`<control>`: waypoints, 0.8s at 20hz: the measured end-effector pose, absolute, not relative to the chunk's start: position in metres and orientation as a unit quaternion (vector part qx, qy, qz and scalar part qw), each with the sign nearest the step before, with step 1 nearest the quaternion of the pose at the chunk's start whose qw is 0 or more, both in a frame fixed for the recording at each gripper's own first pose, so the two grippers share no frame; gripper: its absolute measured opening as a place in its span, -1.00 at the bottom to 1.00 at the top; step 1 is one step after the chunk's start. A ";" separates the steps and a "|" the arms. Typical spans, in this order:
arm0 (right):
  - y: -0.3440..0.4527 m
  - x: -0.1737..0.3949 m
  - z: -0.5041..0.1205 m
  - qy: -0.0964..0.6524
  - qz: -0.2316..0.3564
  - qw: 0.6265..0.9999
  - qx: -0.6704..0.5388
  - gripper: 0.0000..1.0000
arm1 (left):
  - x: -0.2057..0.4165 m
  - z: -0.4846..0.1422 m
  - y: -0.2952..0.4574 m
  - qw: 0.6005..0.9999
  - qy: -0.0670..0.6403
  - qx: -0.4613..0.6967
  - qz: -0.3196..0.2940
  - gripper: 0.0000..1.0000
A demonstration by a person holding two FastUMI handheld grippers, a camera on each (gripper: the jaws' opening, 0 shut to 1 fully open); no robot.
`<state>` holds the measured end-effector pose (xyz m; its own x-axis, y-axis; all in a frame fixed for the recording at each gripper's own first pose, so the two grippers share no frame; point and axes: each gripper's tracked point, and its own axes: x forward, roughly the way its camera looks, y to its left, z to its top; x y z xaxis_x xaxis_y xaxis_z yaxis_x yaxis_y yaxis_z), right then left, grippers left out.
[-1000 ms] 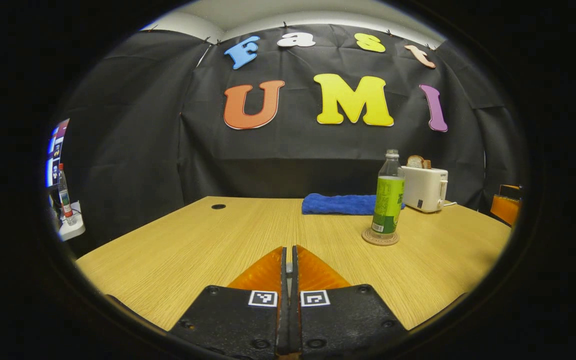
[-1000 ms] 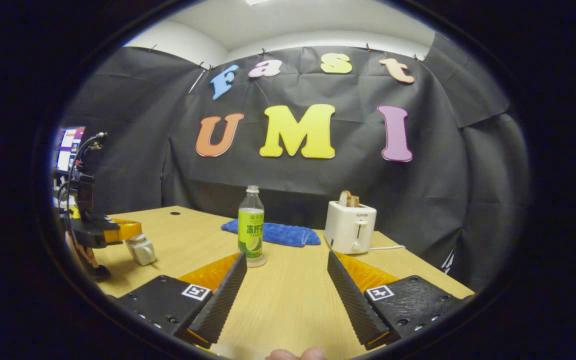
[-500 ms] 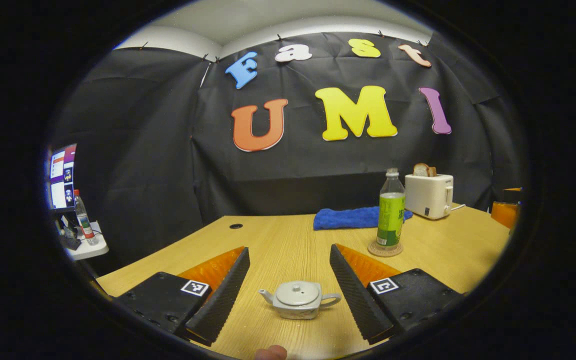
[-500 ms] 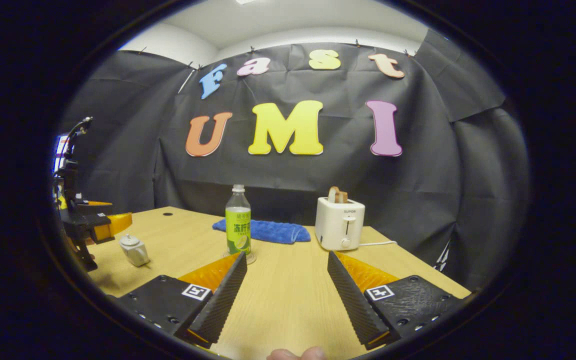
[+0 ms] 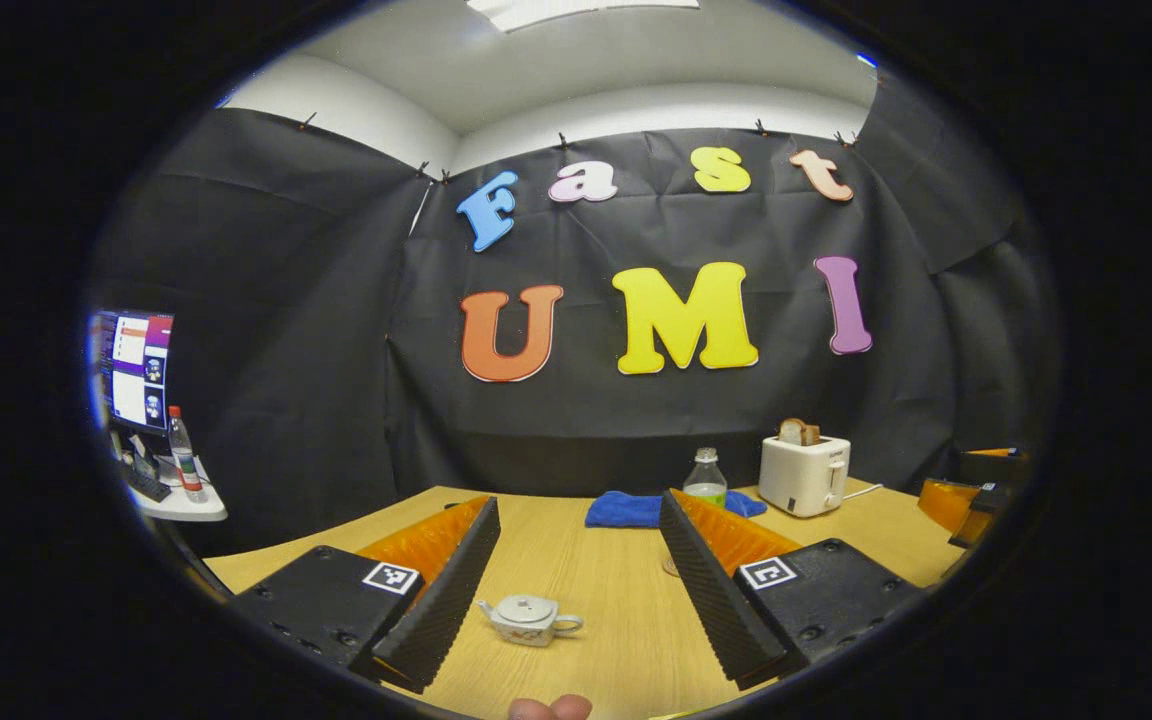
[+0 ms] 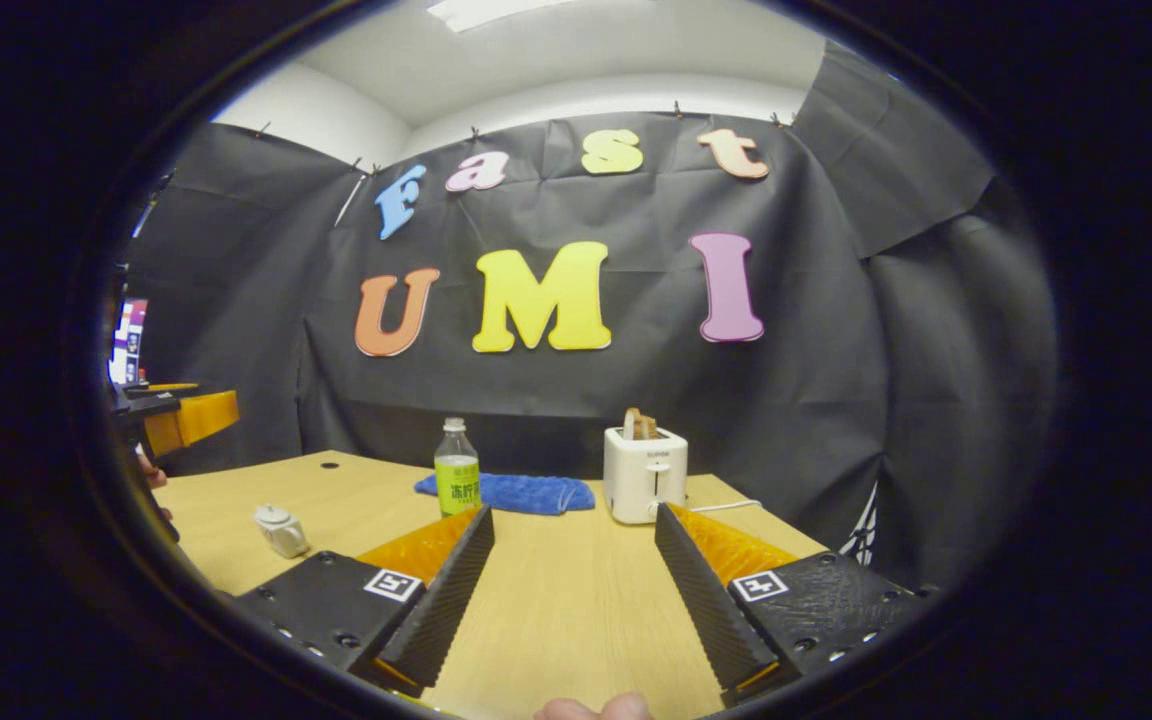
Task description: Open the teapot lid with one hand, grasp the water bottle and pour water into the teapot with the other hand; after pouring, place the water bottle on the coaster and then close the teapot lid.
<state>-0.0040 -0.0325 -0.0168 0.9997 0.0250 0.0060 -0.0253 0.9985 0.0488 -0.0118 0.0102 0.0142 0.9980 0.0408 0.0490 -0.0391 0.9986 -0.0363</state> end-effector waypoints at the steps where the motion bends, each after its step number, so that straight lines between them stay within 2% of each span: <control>1: -0.034 -0.008 -0.013 -0.006 0.010 1.000 0.023 0.93 | -0.017 0.014 0.006 0.999 -0.022 -0.021 0.020 1.00; 8: -0.028 -0.037 0.022 -0.045 -0.012 0.999 0.004 0.92 | -0.043 0.022 -0.016 0.999 -0.026 -0.023 -0.010 1.00; 16: 0.009 -0.042 0.019 -0.024 -0.001 1.000 0.002 0.93 | -0.047 0.024 -0.016 0.999 -0.027 -0.027 -0.026 0.99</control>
<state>-0.0422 0.0091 0.0187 0.9988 -0.0022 0.0480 0.0021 1.0000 0.0033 -0.0471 -0.0159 0.0240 0.9972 -0.0496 0.0558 0.0525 0.9973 -0.0518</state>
